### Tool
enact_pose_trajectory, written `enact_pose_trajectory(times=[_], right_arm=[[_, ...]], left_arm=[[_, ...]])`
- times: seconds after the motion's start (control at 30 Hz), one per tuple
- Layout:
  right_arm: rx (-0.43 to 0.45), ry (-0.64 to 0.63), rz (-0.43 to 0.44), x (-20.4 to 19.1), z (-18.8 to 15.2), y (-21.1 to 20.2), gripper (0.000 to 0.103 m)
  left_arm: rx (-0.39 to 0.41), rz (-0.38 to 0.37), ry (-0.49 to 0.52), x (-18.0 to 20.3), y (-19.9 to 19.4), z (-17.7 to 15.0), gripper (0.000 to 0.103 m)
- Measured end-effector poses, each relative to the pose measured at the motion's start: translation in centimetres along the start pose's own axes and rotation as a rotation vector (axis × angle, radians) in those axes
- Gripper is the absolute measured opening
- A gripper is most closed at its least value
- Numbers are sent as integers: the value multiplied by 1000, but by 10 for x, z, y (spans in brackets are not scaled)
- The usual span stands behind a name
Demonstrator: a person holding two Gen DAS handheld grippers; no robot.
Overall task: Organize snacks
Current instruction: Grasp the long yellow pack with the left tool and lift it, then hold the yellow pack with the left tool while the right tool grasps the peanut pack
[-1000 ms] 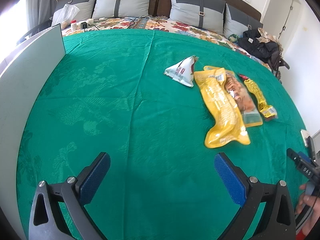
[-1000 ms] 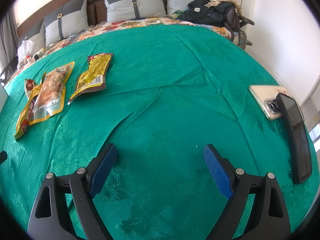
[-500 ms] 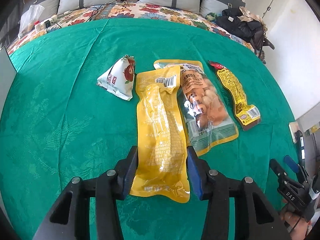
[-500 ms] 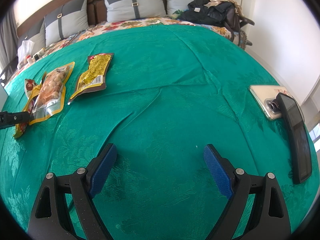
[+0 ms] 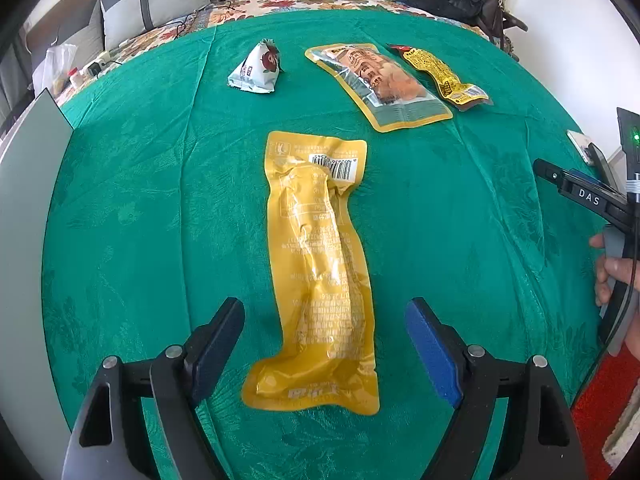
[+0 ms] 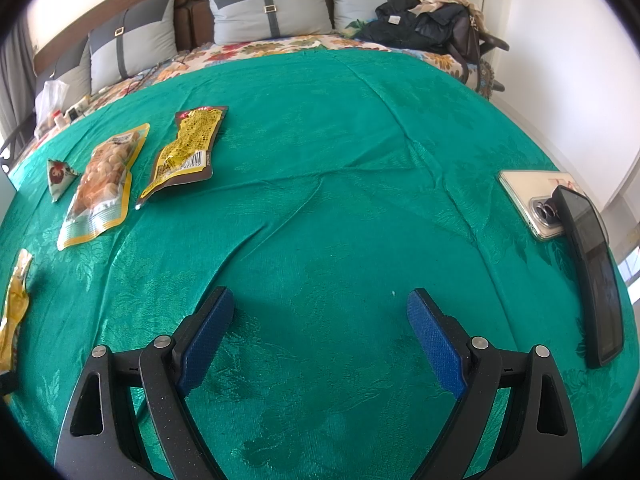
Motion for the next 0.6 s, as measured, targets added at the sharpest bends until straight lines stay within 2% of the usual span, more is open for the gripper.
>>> enact_pose_trajectory(times=[0.07,0.1,0.17,0.3,0.43,0.53,0.6], right_arm=[[0,0,0,0,0,0,91],[0,0,0,0,0,0,91],[0,0,0,0,0,0,91],[0,0,0,0,0,0,91],[0,0,0,0,0,0,91],[0,0,1,0,0,0,91],[0,0,1,0,0,0,91]], left_arm=[[-9,18,-25,-4,12,9,83],[11,40,-26,-4,14,13,88],[32,61,-55,-9,18,20,90],[86,111,-180,-33,11,20,86],[107,175,-238,-58,-1,9,83],[129,192,-301,-80,-7,4,88],[138,194,-315,-88,-7,2,97]])
Point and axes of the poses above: each gripper's, at about its wrist camera, not at the fingertips, and y roughly the way its jaws point, x to its right, z to its top, the point moved 3 cm from there along y, roughly the way its jaws point, and after that the axes turned 13 degrees about -z, right-handed, at the moved point
